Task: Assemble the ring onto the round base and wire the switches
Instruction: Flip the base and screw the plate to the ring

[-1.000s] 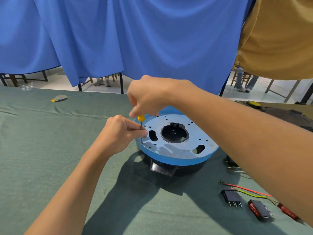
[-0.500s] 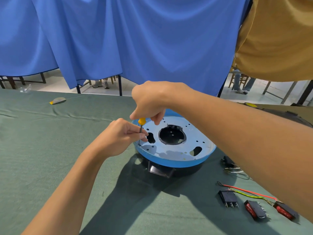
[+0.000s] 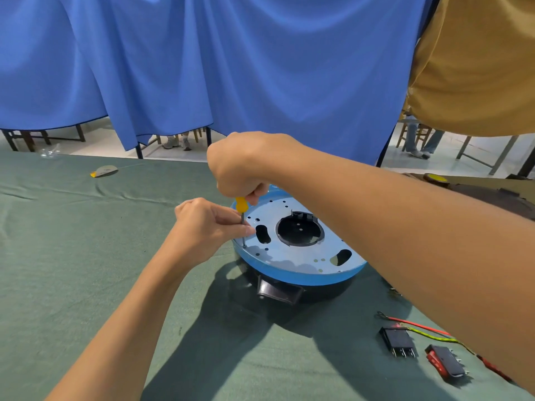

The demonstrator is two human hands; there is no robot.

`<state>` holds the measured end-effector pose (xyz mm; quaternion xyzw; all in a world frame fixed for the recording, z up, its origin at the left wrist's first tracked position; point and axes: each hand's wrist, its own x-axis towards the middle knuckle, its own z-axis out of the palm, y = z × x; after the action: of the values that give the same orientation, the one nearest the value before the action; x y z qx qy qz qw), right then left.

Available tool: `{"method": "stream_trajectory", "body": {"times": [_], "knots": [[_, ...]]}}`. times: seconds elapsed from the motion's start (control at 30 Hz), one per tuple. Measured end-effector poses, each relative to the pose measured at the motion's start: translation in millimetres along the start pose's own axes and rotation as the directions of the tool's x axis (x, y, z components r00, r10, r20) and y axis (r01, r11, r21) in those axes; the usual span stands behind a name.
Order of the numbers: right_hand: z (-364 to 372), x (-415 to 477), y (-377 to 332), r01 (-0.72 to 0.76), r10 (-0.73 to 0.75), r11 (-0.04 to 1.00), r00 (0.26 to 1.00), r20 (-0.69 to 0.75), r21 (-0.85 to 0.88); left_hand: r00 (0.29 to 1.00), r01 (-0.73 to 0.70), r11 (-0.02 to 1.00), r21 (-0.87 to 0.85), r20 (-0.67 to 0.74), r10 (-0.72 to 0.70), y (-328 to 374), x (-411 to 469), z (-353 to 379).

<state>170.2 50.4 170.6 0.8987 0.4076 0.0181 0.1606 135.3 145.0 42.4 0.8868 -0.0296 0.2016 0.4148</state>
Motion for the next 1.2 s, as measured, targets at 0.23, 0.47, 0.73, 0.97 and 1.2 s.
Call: {"method": "stream_trajectory", "body": {"times": [0.23,0.47,0.73,0.97,1.2], "knots": [[0,-2,5,-0.035,0.034,0.995,0.999,0.010,0.090,1.000,0.005,1.000,0.025,0.017,-0.006,1,1,-2],[-8,-10,6,0.144,-0.144,0.990,0.989,-0.023,-0.009,0.998,0.021,0.999,-0.029,0.059,-0.020,-3,1,-5],[-5,1,-4,0.025,-0.027,1.000,0.994,0.103,0.016,0.997,0.036,0.999,0.002,0.073,-0.036,0,-2,-3],[-4,-3,-1,-0.020,0.012,0.995,0.996,0.084,0.093,0.999,0.004,0.994,0.105,0.052,-0.009,6,-3,-2],[-7,-8,8,0.166,-0.164,0.985,0.986,0.037,-0.054,0.997,-0.006,0.992,0.125,0.072,-0.003,5,0,-3]]}}
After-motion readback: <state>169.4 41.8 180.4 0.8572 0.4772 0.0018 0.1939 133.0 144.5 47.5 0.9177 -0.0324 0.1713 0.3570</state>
